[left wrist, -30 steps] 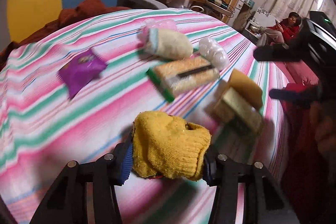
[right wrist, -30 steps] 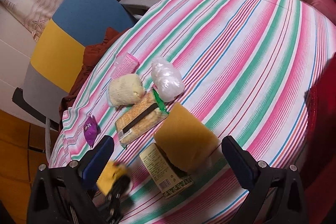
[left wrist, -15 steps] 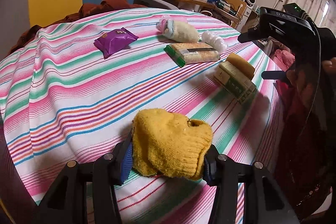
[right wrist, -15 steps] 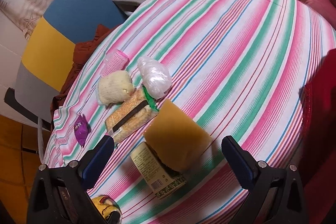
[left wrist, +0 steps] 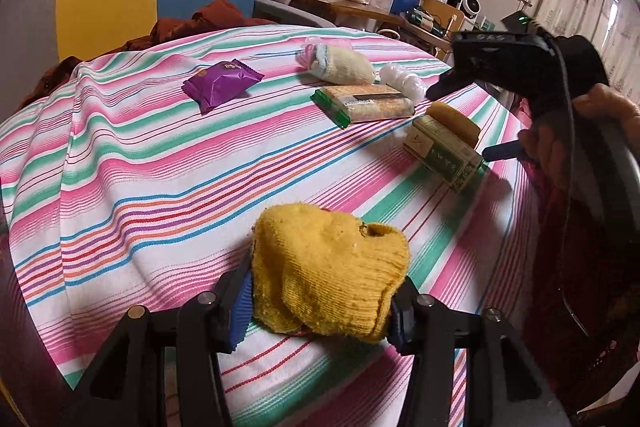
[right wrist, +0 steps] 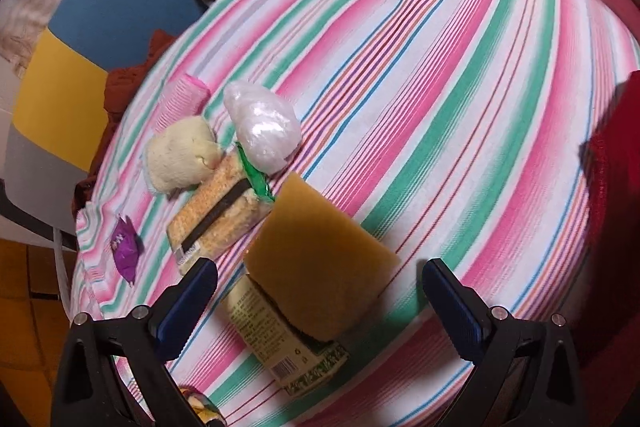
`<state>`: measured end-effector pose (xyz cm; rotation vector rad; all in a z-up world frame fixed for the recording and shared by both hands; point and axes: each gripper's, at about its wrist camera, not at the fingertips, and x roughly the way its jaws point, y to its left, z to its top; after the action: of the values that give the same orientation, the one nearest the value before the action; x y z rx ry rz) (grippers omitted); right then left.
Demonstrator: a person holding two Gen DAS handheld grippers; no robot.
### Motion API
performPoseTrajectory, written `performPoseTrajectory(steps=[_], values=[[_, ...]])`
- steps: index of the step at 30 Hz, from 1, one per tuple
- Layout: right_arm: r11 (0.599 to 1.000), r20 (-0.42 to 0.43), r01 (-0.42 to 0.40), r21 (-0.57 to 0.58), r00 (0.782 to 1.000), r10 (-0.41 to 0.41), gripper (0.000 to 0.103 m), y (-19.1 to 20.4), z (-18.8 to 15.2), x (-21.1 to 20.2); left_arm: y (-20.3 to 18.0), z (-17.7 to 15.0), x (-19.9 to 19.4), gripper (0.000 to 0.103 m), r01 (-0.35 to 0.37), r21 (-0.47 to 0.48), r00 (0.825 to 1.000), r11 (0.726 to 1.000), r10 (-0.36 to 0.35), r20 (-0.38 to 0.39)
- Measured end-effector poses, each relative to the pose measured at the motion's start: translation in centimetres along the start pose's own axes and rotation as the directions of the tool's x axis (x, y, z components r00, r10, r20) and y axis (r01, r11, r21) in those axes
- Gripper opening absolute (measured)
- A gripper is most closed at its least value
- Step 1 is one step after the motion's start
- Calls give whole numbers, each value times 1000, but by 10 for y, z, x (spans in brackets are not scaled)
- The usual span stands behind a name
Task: Organize objects
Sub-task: 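Grasp the yellow knitted glove with the left gripper while the right grasps the yellow sponge, then carry the glove and sponge to the gold tray and release both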
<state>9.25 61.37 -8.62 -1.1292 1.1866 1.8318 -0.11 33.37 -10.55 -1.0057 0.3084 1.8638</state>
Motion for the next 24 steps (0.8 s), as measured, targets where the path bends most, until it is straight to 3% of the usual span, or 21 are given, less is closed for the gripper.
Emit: performPoseTrajectory(steps=[5, 6, 7, 10, 17, 24], values=[[998, 13, 52, -35, 999, -52, 93, 4, 1, 3, 2, -1, -1, 54, 15, -12, 1000, 1000, -15, 10], [997, 19, 59, -42, 998, -58, 87, 5, 1, 3, 3, -1, -1, 54, 17, -13, 1000, 1000, -17, 11], [998, 31, 47, -48, 998, -46, 73, 6, 1, 1, 3, -1, -1, 54, 19, -14, 1000, 1000, -18, 12], [998, 38, 34, -58, 999, -32, 65, 7, 1, -2, 3, -2, 0, 54, 18, -13, 1000, 1000, -18, 14], [995, 127, -98, -32, 987, 101, 64, 0, 3, -26, 2, -1, -1, 53, 12, -3, 1000, 1000, -12, 11], [960, 207, -232, -158, 943, 262, 64, 23, -14, -57, 9, 3, -23, 50, 20, -56, 1000, 998, -20, -8]])
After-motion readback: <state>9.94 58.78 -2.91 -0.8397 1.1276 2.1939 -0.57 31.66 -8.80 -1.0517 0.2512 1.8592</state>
